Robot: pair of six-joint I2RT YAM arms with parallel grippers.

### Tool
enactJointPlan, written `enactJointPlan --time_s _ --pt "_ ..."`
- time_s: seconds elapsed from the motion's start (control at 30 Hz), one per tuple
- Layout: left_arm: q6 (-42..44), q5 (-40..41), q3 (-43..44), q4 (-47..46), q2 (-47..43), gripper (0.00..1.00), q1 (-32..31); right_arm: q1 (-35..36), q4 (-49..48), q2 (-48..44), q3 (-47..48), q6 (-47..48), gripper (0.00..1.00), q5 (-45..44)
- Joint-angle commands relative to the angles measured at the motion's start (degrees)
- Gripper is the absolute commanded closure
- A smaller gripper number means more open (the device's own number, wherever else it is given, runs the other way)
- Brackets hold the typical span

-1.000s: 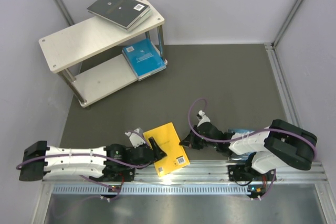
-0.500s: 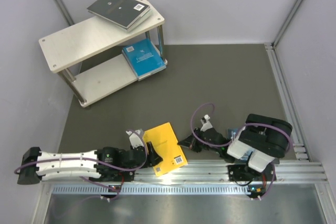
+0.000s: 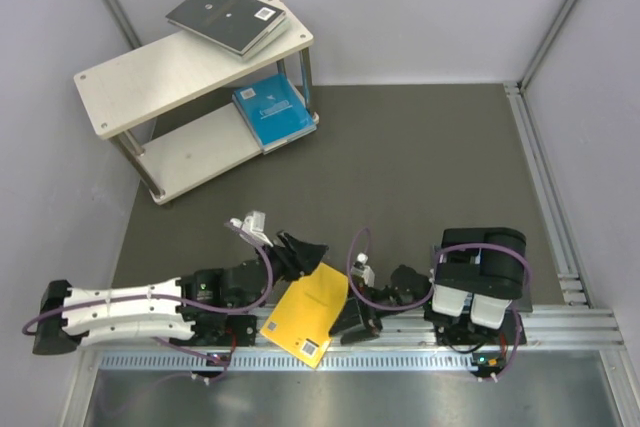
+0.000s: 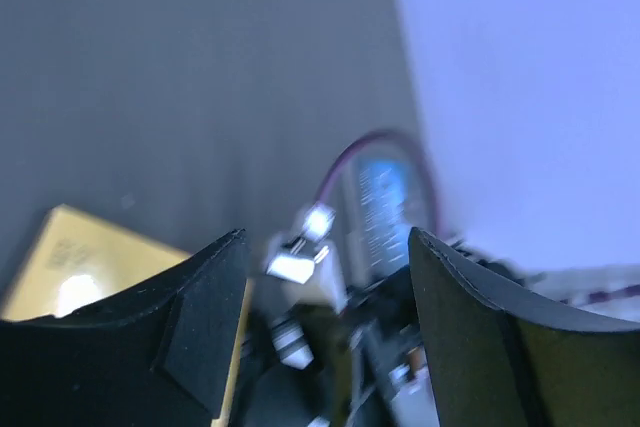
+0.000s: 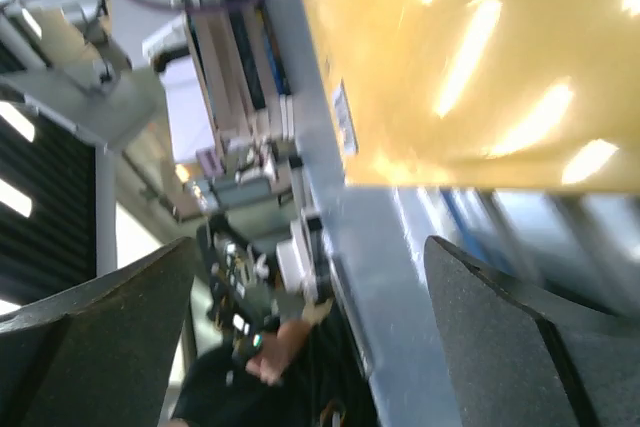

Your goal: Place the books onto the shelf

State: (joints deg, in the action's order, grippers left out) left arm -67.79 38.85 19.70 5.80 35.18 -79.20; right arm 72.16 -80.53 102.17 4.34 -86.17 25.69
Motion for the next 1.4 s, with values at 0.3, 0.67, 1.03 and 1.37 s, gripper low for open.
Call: enactJointPlan --time_s 0.3,0.67,1.03,1.37 --pt "-10.8 5.4 -5.2 -5.8 -2.9 0.34 0.1 -6.2 12.3 -7.9 -2.5 4.2 0.05 7.2" --pt "-30.7 9.9 0.5 38.8 -6.6 0.28 0.1 -7.1 73.6 -30.9 11.2 19.4 0.01 -11.9" --pt "-32.3 -2.8 -13.0 17.0 0.2 0.26 0.2 -3.6 61.0 -8.5 14.2 13.5 0.01 -5.3" --pt "-30.0 -8.8 -18.0 1.1 3.8 0.29 0.2 -8.4 39.3 -2.1 10.8 9.1 0.05 -3.1"
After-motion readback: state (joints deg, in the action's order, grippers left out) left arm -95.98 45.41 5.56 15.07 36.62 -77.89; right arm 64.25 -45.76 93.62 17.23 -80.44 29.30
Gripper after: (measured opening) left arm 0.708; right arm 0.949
